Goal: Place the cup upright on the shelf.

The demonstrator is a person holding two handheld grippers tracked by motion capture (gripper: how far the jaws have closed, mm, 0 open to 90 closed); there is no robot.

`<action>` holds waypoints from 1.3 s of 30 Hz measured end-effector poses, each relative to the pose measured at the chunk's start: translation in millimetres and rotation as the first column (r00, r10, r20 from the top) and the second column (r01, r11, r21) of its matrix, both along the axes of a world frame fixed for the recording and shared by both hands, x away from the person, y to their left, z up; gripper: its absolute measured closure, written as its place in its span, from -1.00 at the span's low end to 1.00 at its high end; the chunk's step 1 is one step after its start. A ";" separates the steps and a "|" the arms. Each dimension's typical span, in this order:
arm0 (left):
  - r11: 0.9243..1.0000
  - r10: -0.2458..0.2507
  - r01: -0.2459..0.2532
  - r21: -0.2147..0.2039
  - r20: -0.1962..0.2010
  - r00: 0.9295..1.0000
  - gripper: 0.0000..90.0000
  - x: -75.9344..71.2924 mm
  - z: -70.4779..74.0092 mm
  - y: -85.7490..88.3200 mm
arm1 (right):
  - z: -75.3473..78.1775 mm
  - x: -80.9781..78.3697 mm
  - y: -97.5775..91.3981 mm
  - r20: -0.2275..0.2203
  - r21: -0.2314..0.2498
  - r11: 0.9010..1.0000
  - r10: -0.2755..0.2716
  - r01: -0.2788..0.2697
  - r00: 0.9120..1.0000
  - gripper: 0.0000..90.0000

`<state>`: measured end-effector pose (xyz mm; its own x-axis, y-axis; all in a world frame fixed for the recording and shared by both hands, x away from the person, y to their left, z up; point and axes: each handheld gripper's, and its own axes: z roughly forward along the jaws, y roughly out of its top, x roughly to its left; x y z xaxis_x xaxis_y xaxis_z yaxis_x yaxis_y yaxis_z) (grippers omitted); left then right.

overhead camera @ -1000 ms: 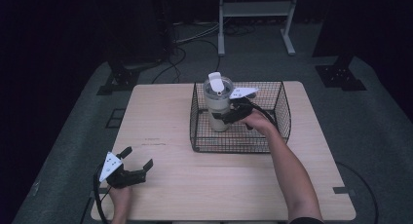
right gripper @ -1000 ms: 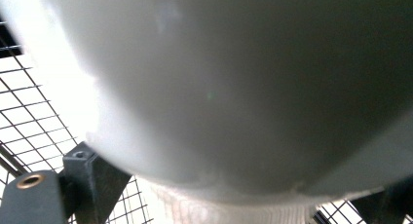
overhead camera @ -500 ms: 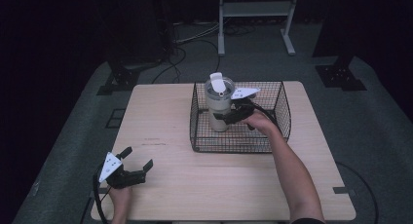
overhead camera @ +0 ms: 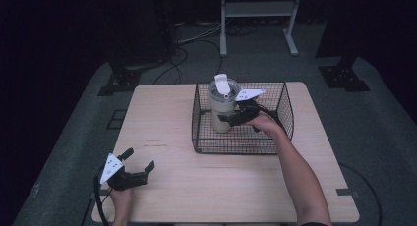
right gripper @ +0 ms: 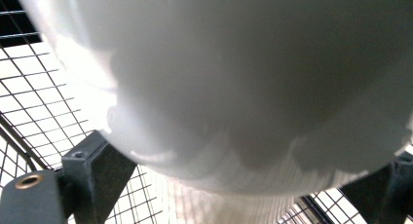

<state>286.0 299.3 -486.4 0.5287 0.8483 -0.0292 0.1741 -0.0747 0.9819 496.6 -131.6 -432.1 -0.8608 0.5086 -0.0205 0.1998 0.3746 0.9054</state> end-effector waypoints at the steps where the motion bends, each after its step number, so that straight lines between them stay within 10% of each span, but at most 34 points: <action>1: 1.000 0.000 0.000 0.000 0.000 1.000 -1.00 0.0 0.0 0.1 | 0.5 -0.4 -0.4 0.001 -0.004 1.000 -0.002 0.002 1.000 -0.80; 39: 1.000 0.000 0.000 0.007 0.000 1.000 -1.00 0.2 -0.1 -1.7 | 36.2 -30.8 -36.9 -0.003 0.037 0.997 -0.067 0.067 0.998 -0.78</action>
